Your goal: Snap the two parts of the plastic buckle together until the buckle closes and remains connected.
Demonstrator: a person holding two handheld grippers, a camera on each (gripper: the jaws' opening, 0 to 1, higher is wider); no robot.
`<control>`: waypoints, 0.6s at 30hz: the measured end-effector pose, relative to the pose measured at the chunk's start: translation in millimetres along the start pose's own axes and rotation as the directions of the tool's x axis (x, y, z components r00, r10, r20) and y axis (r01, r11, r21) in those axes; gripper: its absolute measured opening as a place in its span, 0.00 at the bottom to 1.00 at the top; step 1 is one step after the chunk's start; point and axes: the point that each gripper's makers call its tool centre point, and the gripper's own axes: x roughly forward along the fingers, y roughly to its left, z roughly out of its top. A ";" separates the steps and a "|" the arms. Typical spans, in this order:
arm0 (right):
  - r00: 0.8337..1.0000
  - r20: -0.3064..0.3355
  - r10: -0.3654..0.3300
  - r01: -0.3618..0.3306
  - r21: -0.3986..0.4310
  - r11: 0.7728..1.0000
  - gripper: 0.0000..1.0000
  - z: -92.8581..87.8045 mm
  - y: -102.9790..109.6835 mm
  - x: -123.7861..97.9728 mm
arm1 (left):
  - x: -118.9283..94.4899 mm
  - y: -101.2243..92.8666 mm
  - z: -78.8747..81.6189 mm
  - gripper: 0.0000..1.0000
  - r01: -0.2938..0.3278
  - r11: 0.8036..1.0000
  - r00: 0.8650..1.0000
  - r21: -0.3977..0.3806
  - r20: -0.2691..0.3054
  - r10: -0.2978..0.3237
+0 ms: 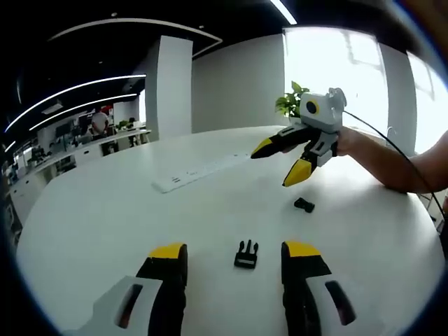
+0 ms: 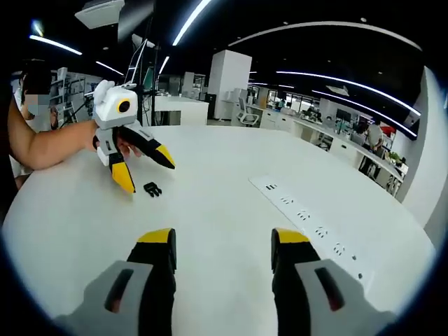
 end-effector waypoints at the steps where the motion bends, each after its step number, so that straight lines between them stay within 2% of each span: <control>1: 1.000 0.001 0.027 -0.027 -0.024 0.999 0.54 0.9 2.6 0.6 | -0.2 -0.3 -0.6 0.54 0.001 1.000 1.000 0.000 -0.001 -0.001; 3: 0.997 0.001 0.077 -0.077 -0.061 0.995 0.52 2.2 8.1 0.9 | -0.6 -1.0 -1.3 0.54 0.005 1.000 1.000 0.002 -0.004 -0.005; 7: 0.988 -0.039 0.152 -0.155 -0.110 0.982 0.50 -0.3 14.9 1.5 | -4.5 8.5 -4.3 0.54 0.005 1.000 1.000 0.004 -0.005 -0.005; 11: 0.981 -0.078 0.175 -0.185 -0.149 0.971 0.47 -3.2 13.5 2.9 | -6.8 5.0 -7.0 0.54 0.000 1.000 1.000 0.004 -0.008 0.000; 18: 0.970 -0.101 0.219 -0.234 -0.179 0.955 0.46 -2.6 16.7 0.8 | -8.7 3.1 -6.6 0.54 0.006 1.000 1.000 0.007 -0.005 -0.006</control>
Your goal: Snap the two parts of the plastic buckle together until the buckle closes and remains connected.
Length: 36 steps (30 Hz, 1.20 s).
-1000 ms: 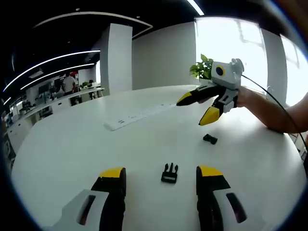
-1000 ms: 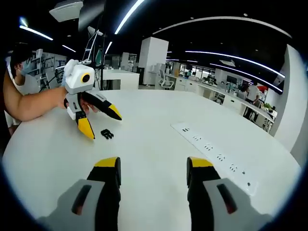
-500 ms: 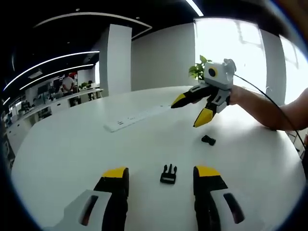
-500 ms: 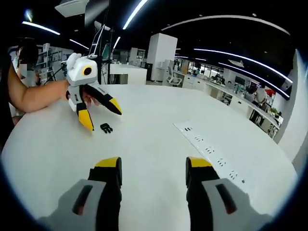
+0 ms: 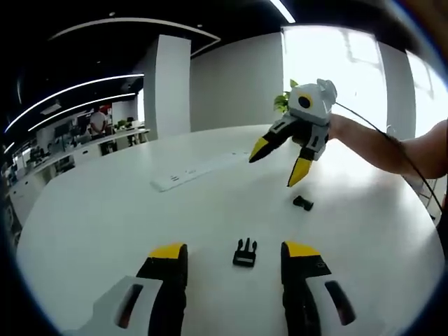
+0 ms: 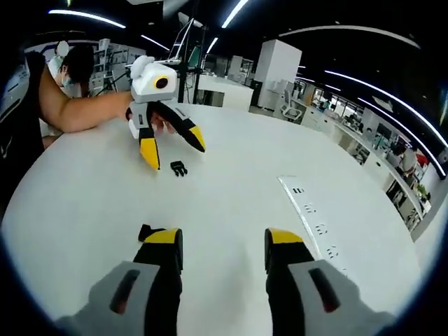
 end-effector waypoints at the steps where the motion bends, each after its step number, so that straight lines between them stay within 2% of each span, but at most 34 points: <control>1: 1.000 0.002 0.007 -0.007 -0.004 1.000 0.46 0.8 0.6 -0.8 | 0.0 -1.0 0.2 0.54 0.001 1.000 1.000 0.001 0.000 -0.001; 5: 0.999 0.013 0.035 -0.035 -0.014 0.999 0.44 5.2 1.2 -3.7 | 0.1 -3.7 0.8 0.54 0.002 1.000 1.000 0.002 0.000 -0.002; 7: 0.993 0.045 0.114 -0.113 -0.013 0.994 0.42 11.6 12.7 -4.6 | 0.1 -5.6 0.6 0.54 0.002 1.000 1.000 0.001 -0.001 -0.002; 9: 0.977 0.083 0.195 -0.196 0.005 0.981 0.42 18.6 23.2 -7.6 | 0.5 -10.9 -0.4 0.54 0.002 1.000 1.000 0.001 -0.005 -0.002; 11: 0.971 0.062 0.229 -0.226 -0.050 0.973 0.42 18.8 28.0 -8.2 | 0.8 -13.2 -0.6 0.54 0.005 1.000 1.000 0.001 -0.006 -0.005; 15: 0.955 -0.003 0.295 -0.295 -0.086 0.952 0.43 16.8 37.3 -7.0 | 1.1 -15.1 0.3 0.54 0.009 1.000 1.000 -0.004 -0.003 -0.009; 18: 0.947 -0.051 0.317 -0.321 -0.112 0.941 0.41 15.4 38.8 -3.7 | 1.1 -17.3 0.3 0.54 0.010 1.000 1.000 -0.008 -0.003 -0.010; 22: 0.939 -0.069 0.337 -0.344 -0.132 0.930 0.36 18.7 39.8 -2.5 | 0.8 -20.4 1.4 0.54 0.008 1.000 1.000 -0.010 -0.001 -0.008; 25: 0.929 -0.087 0.360 -0.369 -0.150 0.917 0.35 19.5 43.9 -2.4 | 0.4 -14.3 2.0 0.54 0.008 1.000 1.000 -0.012 0.000 -0.008; 32: 0.896 -0.137 0.423 -0.444 -0.216 0.870 0.31 16.6 55.6 -3.4 | 3.5 -16.4 1.4 0.54 0.012 1.000 1.000 -0.013 -0.005 -0.012; 36: 0.887 -0.165 0.431 -0.461 -0.252 0.851 0.27 14.0 55.4 -0.9 | 4.6 -16.7 2.3 0.54 0.017 1.000 1.000 -0.016 -0.004 -0.017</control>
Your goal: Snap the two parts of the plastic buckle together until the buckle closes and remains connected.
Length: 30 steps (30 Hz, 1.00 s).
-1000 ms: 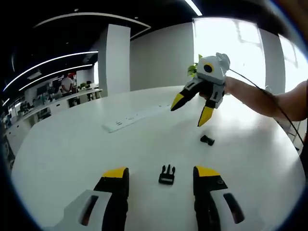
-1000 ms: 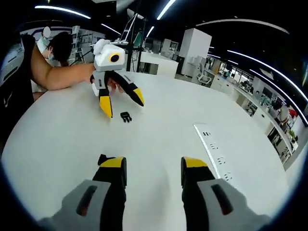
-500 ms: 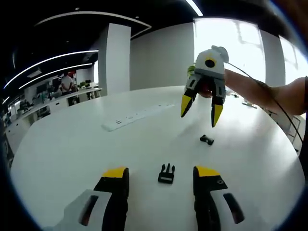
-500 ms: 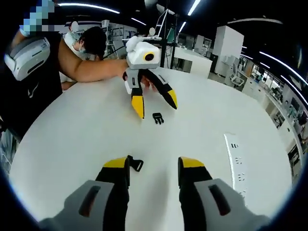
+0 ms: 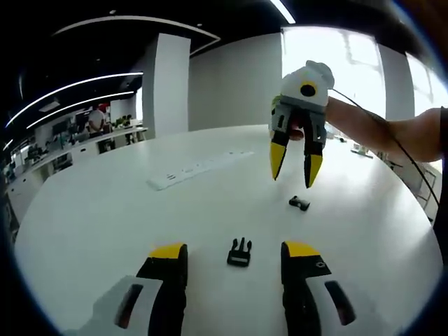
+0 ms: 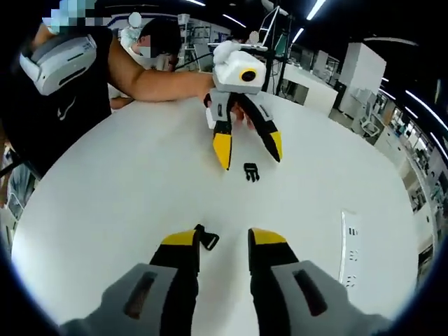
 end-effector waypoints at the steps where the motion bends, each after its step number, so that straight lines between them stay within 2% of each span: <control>1: 1.000 -0.013 0.010 -0.010 -0.008 1.000 0.27 -1.9 0.9 0.6 | -0.1 -0.5 -0.2 0.54 -0.001 1.000 1.000 0.001 0.000 0.001; 4: 0.999 -0.046 0.024 -0.026 -0.044 0.999 0.26 -5.2 2.1 2.9 | -0.4 -2.4 -1.2 0.54 0.000 1.000 1.000 0.002 -0.002 0.000; 6: 0.998 -0.048 0.028 -0.031 -0.063 0.997 0.23 -3.3 2.8 3.7 | -0.3 -2.6 -1.8 0.54 -0.001 1.000 1.000 0.002 -0.003 0.001; 10: 0.999 -0.038 0.029 -0.032 -0.062 0.998 0.21 6.7 -1.5 6.0 | -0.7 -2.4 -2.1 0.54 0.000 1.000 1.000 0.001 -0.001 0.000; 14: 0.999 -0.033 0.015 -0.016 -0.034 0.999 0.14 10.8 -12.3 12.9 | -1.4 -2.2 -2.5 0.54 -0.001 1.000 1.000 0.002 -0.002 0.001; 18: 0.996 -0.089 0.017 -0.021 -0.044 0.999 0.14 3.4 -11.6 23.2 | -1.7 -1.2 -2.8 0.54 0.000 1.000 1.000 -0.001 -0.001 0.000; 21: 0.995 -0.094 0.031 -0.036 -0.046 0.998 0.14 3.4 -7.1 26.9 | -1.9 -1.2 -2.2 0.53 0.001 1.000 1.000 -0.002 0.001 -0.001; 30: 0.992 -0.126 0.010 -0.016 -0.052 0.999 0.15 -4.3 -9.5 22.8 | -1.7 -4.3 -1.3 0.53 0.005 1.000 1.000 0.000 0.003 -0.005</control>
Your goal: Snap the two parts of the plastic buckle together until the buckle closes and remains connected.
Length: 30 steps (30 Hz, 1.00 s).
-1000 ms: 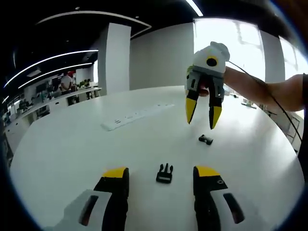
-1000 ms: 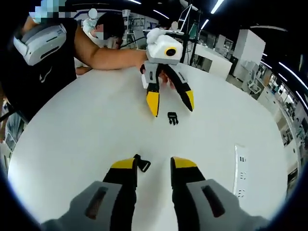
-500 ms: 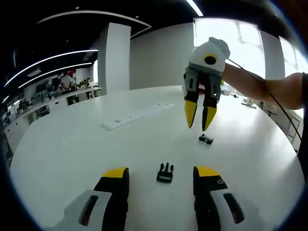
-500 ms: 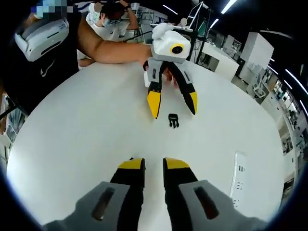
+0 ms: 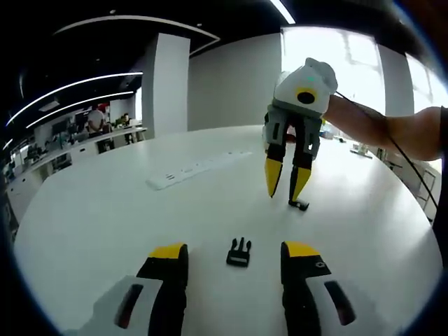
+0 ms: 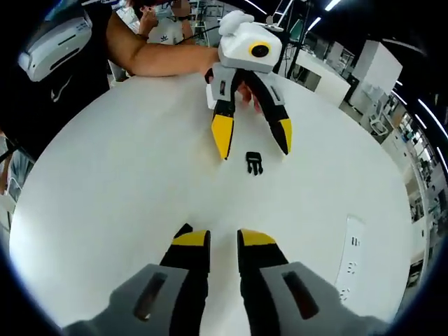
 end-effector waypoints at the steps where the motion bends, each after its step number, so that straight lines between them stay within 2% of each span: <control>1: 1.000 -0.003 -0.002 0.002 0.002 1.000 0.15 -1.2 0.3 -0.3 | -0.1 -0.3 0.2 0.53 0.000 1.000 1.000 -0.001 0.001 0.000; 7: 1.000 -0.019 -0.003 0.003 0.001 1.000 0.15 -5.2 3.8 -8.1 | 0.0 3.0 -0.8 0.53 0.000 1.000 1.000 0.004 -0.004 0.000; 15: 0.998 -0.055 0.041 -0.042 -0.006 0.999 0.15 -9.3 21.2 -10.6 | 0.5 5.0 -1.0 0.53 0.003 1.000 1.000 0.001 -0.003 -0.003; 18: 0.997 -0.075 0.036 -0.039 -0.051 0.998 0.16 -9.6 20.0 -9.3 | 0.7 1.4 -0.4 0.53 0.005 1.000 1.000 0.002 -0.001 -0.005; 21: 0.990 -0.132 0.050 -0.066 -0.113 0.991 0.17 -13.1 23.1 -7.0 | 0.3 0.7 -0.2 0.53 0.007 1.000 1.000 0.000 0.001 -0.007; 30: 0.982 -0.178 0.055 -0.093 -0.213 0.973 0.16 -4.2 23.9 -1.4 | -0.8 6.2 0.7 0.53 0.012 1.000 1.000 -0.006 0.007 -0.012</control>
